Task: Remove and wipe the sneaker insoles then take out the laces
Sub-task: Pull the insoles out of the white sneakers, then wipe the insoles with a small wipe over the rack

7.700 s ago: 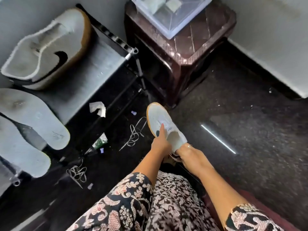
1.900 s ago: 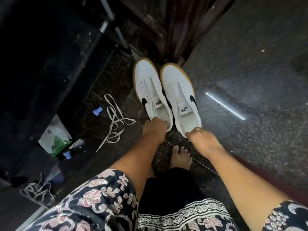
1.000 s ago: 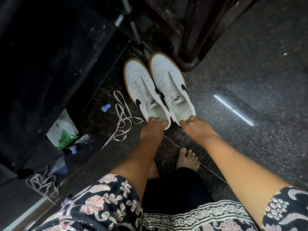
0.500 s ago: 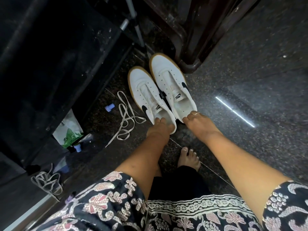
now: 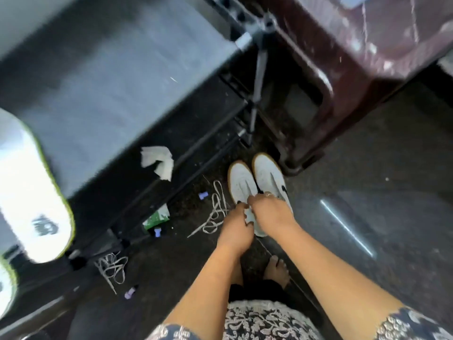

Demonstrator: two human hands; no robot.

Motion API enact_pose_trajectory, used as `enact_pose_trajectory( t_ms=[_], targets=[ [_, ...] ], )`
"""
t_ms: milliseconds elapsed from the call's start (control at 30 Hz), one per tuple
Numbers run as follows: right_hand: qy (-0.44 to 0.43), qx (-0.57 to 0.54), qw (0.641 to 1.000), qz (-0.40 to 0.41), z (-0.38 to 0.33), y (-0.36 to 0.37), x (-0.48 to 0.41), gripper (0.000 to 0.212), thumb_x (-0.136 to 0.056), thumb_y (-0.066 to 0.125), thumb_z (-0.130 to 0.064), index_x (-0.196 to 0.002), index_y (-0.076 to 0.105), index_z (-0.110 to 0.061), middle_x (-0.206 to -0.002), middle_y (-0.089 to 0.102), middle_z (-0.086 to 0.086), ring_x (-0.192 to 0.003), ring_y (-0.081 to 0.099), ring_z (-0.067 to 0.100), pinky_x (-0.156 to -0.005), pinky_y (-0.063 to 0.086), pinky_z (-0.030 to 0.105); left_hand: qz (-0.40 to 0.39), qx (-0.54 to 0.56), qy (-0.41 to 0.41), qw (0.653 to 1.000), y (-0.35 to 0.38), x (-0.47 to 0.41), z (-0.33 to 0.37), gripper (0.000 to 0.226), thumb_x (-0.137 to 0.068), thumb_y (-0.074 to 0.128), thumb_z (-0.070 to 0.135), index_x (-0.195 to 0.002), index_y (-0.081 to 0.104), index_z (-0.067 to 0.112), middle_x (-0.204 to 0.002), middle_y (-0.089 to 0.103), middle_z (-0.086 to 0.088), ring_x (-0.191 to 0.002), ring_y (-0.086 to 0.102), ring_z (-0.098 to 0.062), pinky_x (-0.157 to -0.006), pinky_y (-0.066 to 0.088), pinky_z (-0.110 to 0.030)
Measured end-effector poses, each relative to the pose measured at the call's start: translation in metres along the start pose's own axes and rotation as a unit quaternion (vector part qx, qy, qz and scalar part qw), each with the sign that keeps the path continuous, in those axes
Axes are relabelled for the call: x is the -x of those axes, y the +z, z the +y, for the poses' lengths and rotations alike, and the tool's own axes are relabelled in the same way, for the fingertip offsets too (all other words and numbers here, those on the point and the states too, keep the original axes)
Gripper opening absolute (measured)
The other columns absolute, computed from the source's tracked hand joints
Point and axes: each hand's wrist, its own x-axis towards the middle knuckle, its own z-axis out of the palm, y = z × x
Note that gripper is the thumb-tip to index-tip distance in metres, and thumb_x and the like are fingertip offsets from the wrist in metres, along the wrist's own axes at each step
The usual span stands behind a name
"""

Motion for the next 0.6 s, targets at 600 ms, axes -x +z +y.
enact_pose_trajectory(
  t_ms=[600],
  targets=[
    [-0.148,-0.239,0.934,0.222,-0.232,-0.201,0.072,0.015,-0.090,0.054,-0.021,-0.104,0.061,-0.017,-0.095,0.067,0.003,-0.089,0.061,0.023,-0.076,0.049,0.034,0.415,0.291,-0.008,0.862,-0.222,0.202,-0.007,0.028,-0.085,0.052,0.006,-0.108,0.054,0.023,-0.096,0.061,0.004,-0.083,0.056,-0.009,-0.076,0.044,-0.022]
  ],
)
